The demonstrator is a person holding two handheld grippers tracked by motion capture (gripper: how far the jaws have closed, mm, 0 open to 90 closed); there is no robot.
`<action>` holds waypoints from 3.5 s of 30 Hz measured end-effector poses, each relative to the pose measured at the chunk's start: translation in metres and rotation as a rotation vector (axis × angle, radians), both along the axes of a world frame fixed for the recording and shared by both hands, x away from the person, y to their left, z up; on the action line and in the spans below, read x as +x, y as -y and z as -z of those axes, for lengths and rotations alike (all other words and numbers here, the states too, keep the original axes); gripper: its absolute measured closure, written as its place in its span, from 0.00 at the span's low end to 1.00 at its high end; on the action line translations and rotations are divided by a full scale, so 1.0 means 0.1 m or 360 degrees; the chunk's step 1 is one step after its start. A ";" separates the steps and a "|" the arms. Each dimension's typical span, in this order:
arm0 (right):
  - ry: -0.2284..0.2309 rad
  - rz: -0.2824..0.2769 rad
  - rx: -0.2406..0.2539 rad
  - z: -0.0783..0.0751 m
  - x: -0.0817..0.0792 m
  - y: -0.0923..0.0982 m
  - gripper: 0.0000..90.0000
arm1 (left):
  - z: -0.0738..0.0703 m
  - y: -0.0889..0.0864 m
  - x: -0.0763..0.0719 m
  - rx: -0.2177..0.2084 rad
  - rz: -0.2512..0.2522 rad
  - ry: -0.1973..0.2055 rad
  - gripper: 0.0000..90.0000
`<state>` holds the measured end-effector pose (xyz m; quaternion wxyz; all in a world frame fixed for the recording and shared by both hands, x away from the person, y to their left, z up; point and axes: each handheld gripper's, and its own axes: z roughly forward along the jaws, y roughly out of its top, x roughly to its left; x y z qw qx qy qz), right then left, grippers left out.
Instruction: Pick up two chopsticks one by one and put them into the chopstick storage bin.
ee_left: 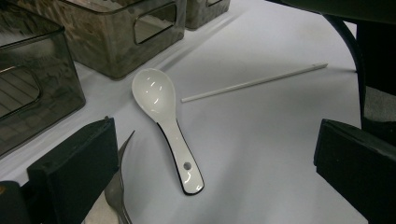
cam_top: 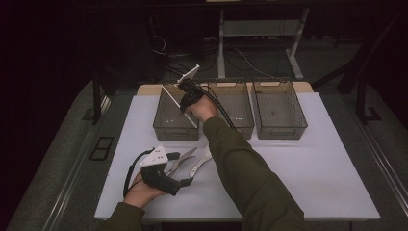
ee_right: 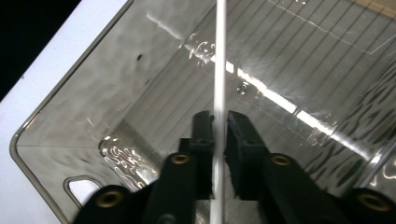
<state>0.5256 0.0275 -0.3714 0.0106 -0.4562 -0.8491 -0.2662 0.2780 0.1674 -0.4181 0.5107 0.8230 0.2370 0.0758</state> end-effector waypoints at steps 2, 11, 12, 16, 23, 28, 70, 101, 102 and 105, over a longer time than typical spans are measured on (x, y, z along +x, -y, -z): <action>0.0006 -0.0021 -0.0003 -0.01 -0.01 0.00 0.77 | 0.00 0.00 0.00 0.0001 0.0001 0.0000 0.00; 0.0192 -0.0172 0.0064 -0.20 -0.12 0.12 0.59 | 0.01 -0.01 0.00 0.0009 -0.0001 0.0001 0.00; 0.0203 -0.0195 0.0075 -0.22 -0.14 0.16 0.58 | 0.01 -0.01 0.00 0.0012 -0.0005 0.0001 0.00; 0.0249 -0.0270 0.0088 -0.30 -0.24 0.29 0.53 | 0.01 -0.01 0.00 0.0026 -0.0014 0.0002 0.00; 0.0317 -0.0344 0.0147 -0.39 -0.42 0.59 0.47 | 0.02 -0.02 0.01 0.0044 -0.0021 -0.0012 0.00; 0.0371 -0.0436 0.0161 -0.42 -0.58 0.81 0.42 | 0.03 -0.03 0.01 0.0064 -0.0025 -0.0013 0.00; 0.0329 -0.0563 -0.0028 0.05 -1.89 2.21 0.55 | 0.08 0.01 0.00 0.0106 -0.0015 -0.0048 0.00; 0.0044 -0.0683 -0.0397 0.45 -2.31 2.18 0.87 | 0.08 0.00 -0.01 0.0108 -0.0020 -0.0052 0.00; 0.0034 -0.0698 -0.0413 0.47 -2.31 2.17 0.88 | 0.08 0.00 -0.01 0.0111 -0.0018 -0.0054 0.00; 0.0020 -0.0699 -0.0434 0.48 -2.31 2.17 0.89 | 0.07 0.00 -0.01 0.0110 -0.0020 -0.0051 0.00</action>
